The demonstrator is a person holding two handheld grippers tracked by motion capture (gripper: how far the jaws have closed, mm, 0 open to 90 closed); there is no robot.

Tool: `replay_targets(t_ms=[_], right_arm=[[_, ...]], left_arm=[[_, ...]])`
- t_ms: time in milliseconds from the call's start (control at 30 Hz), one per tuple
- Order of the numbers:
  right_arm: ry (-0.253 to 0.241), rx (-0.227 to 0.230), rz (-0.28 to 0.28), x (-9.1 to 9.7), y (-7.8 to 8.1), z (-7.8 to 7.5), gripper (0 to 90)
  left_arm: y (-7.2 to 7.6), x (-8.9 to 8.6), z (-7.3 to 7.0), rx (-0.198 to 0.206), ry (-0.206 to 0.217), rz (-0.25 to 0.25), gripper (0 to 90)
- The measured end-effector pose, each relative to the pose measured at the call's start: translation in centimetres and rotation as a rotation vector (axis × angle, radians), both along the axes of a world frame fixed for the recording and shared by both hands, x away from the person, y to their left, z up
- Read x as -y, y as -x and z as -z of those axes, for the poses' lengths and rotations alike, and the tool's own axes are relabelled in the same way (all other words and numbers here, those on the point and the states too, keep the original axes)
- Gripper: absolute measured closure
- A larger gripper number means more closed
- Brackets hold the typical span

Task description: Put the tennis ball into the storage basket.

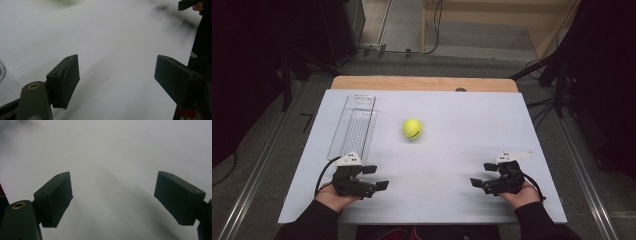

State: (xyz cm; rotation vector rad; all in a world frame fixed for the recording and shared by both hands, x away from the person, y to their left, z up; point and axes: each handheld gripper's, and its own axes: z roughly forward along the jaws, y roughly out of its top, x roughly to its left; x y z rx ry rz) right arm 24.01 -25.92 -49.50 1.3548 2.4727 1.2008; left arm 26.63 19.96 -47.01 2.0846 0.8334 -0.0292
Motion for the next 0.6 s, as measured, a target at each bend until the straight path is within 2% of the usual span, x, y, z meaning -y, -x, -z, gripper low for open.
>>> replay_targets(t_ms=[200, 400, 600], right_arm=[[-0.002, 0.001, -0.001, 0.0, 0.0, 0.0, 13.1], [-0.005, 0.003, 0.0, 0.0, 0.0, 0.0, 13.2], [-0.006, 0.003, 0.0, 0.1, 0.0, 0.0, 13.2]], left_arm=[[-0.1, 0.9, -0.2, 0.001, -0.004, 0.009, 20.6], [-0.3, 1.6, -0.6, 0.011, 0.009, -0.005, 20.4], [-0.6, 2.5, -0.9, 0.012, -0.001, 0.003, 20.3]])
